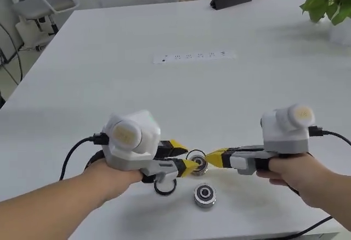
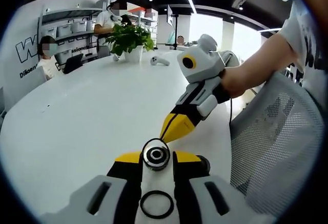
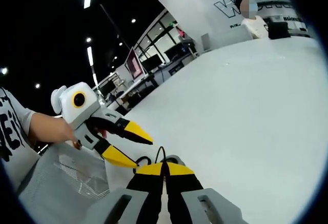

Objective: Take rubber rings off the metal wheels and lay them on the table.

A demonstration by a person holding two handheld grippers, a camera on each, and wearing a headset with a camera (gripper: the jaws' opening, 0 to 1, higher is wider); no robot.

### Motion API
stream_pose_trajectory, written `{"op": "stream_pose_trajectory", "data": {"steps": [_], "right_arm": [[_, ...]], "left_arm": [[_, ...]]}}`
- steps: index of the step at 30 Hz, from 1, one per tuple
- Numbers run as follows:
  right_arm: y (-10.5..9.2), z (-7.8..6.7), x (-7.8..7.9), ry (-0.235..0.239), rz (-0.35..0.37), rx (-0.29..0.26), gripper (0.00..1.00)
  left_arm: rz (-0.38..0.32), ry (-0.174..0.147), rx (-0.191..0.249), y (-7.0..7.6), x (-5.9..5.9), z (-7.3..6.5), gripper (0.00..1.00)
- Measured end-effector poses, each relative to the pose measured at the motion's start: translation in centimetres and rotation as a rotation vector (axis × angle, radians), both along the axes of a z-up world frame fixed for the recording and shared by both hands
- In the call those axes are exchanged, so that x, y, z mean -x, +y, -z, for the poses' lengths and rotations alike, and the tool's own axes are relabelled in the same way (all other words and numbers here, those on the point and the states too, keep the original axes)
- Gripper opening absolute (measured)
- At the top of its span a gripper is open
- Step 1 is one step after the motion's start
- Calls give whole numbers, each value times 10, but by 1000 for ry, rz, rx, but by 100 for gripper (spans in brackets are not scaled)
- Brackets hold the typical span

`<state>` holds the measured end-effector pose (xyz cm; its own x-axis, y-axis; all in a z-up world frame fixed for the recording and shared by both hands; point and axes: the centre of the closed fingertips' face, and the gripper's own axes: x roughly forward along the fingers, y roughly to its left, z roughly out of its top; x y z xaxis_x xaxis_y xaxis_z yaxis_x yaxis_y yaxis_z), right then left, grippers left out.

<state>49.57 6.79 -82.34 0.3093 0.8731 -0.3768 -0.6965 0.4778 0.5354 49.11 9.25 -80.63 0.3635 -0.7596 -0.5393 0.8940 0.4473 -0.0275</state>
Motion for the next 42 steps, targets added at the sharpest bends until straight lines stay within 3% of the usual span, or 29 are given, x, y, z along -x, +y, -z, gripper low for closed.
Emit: {"op": "stream_pose_trajectory", "data": {"steps": [10, 20, 35, 42], "right_arm": [[5, -11, 5, -10, -14, -14, 0], [14, -21, 11, -16, -43, -16, 0], [35, -20, 11, -4, -108, -9, 0], [50, -14, 19, 12, -154, 5, 0]], "left_arm": [[-20, -7, 41, 15, 7, -18, 26], [-17, -6, 30, 36, 19, -22, 34], [-36, -10, 17, 68, 30, -24, 46], [-68, -9, 16, 82, 32, -26, 49]]}}
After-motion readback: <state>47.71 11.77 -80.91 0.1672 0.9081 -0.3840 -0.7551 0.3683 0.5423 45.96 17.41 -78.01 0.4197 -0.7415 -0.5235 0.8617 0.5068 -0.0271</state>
